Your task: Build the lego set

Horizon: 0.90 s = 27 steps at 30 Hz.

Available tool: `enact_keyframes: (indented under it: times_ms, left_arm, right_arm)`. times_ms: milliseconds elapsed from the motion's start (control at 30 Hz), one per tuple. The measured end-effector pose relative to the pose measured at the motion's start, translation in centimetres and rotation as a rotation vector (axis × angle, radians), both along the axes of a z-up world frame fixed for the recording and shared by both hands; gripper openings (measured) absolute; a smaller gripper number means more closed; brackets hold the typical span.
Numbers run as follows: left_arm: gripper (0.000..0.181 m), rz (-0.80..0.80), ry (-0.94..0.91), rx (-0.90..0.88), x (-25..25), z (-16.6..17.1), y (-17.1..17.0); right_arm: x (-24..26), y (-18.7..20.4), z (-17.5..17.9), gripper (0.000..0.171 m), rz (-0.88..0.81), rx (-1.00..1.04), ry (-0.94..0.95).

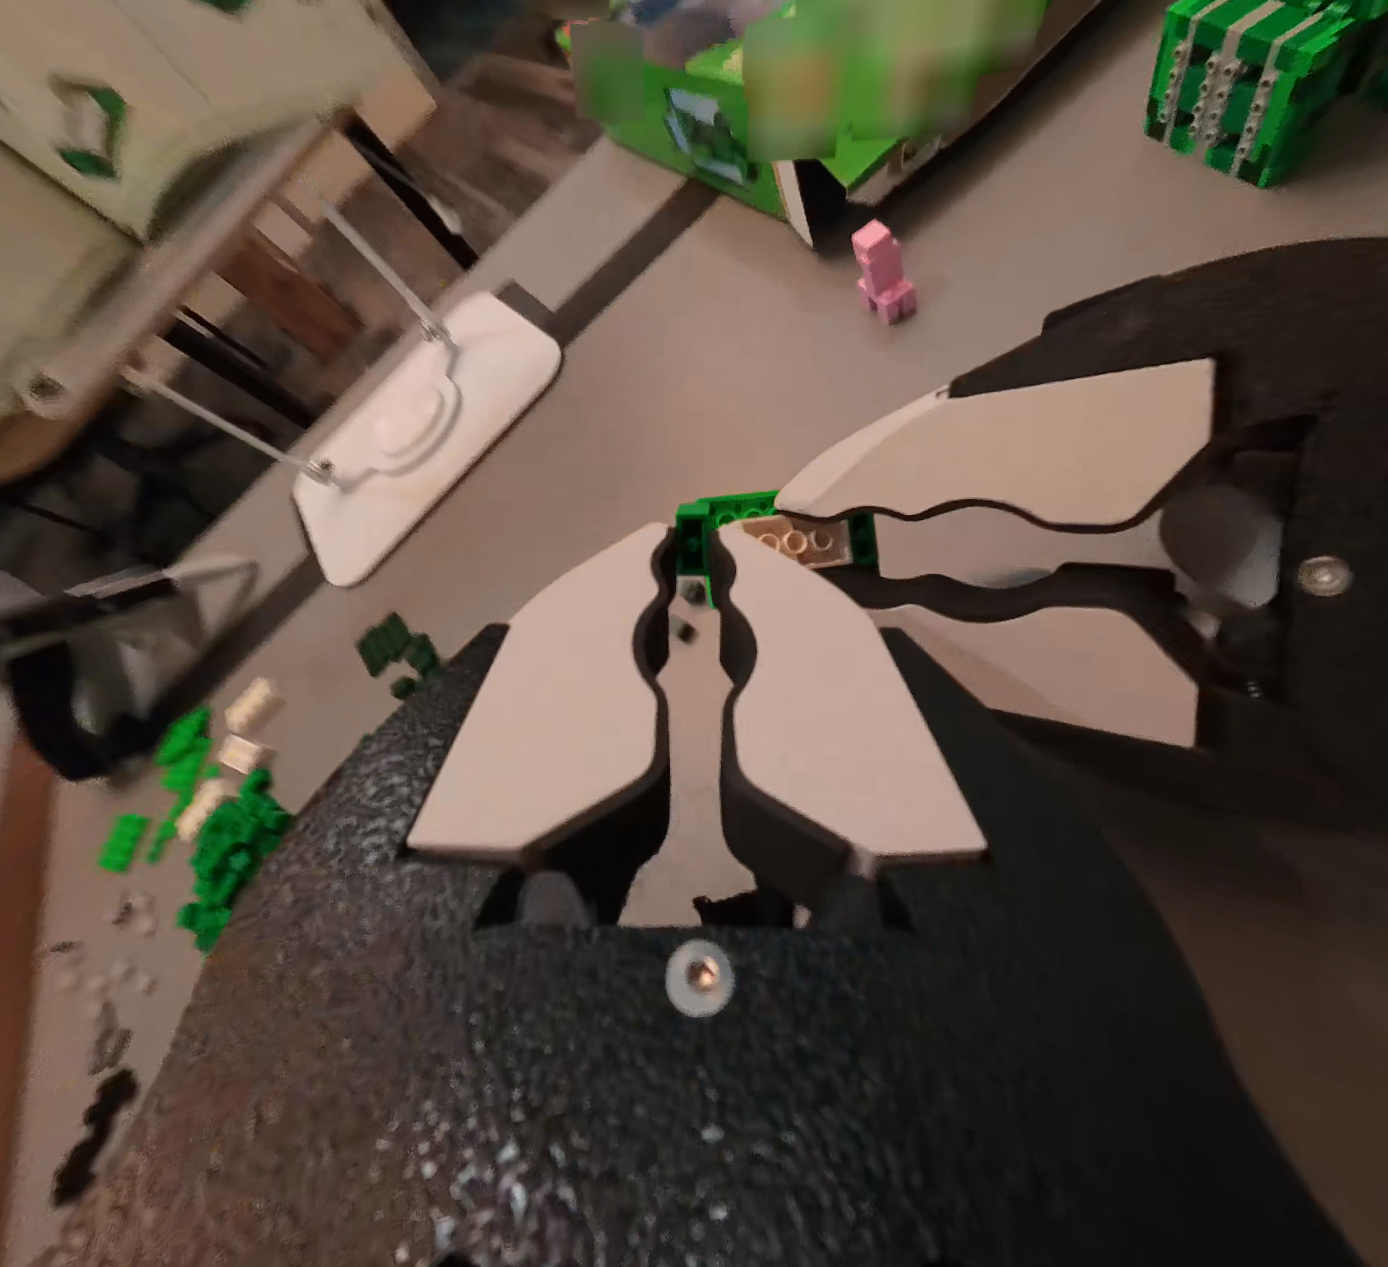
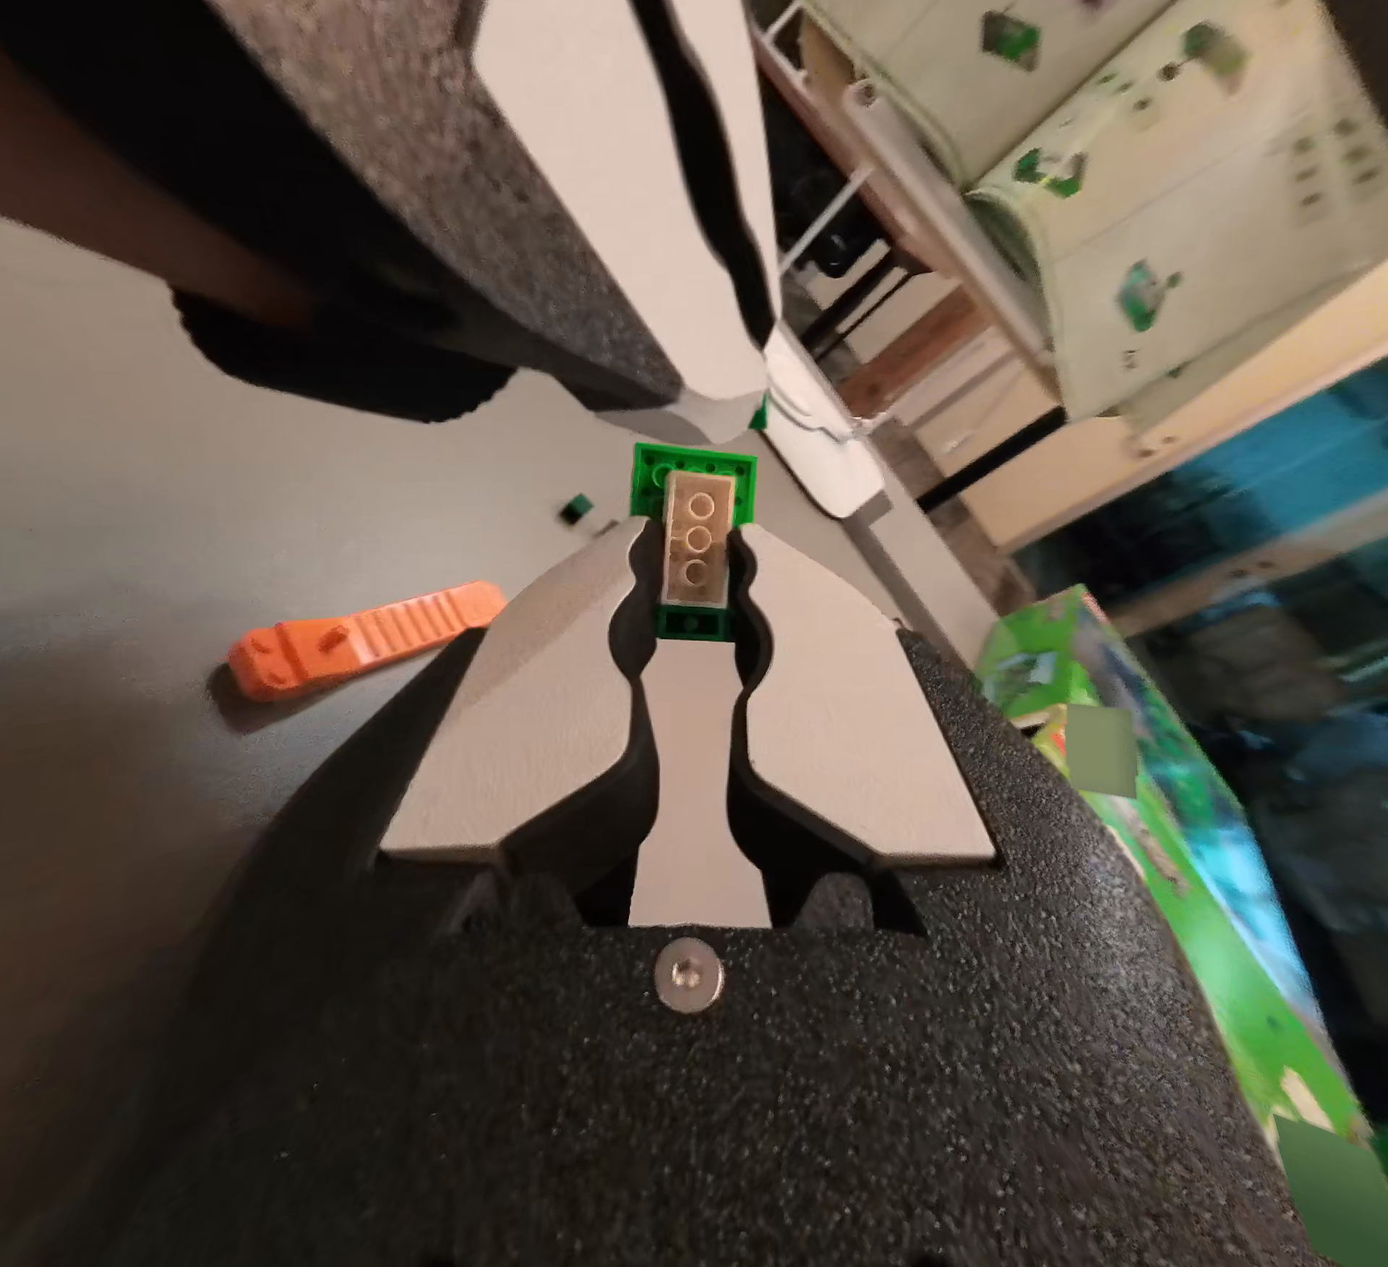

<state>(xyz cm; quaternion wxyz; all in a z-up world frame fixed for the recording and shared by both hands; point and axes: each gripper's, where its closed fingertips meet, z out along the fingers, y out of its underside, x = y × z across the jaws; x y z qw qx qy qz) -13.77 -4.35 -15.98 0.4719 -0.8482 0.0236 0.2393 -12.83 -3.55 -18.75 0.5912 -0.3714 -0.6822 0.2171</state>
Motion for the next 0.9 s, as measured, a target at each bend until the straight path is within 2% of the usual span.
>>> enact_keyframes:
  times_ms: [167, 633, 900]
  left_arm:
    - [0.007, -0.004, 0.086, 0.002, 0.5, 0.6, 0.5]
    - [0.007, -0.021, -0.05, -0.061, 0.4, -1.0, 1.2]
    - [0.008, 0.006, -0.114, -0.161, 0.0, -2.1, 1.1]
  right_arm:
    - [0.0, 0.7, 0.5, 0.016, -0.056, 0.02, 0.034]
    - [0.0, 1.0, 0.3, 0.016, -0.06, -0.002, 0.017]
    - [-0.1, 1.0, -0.3, 0.016, -0.055, -0.022, -0.011]
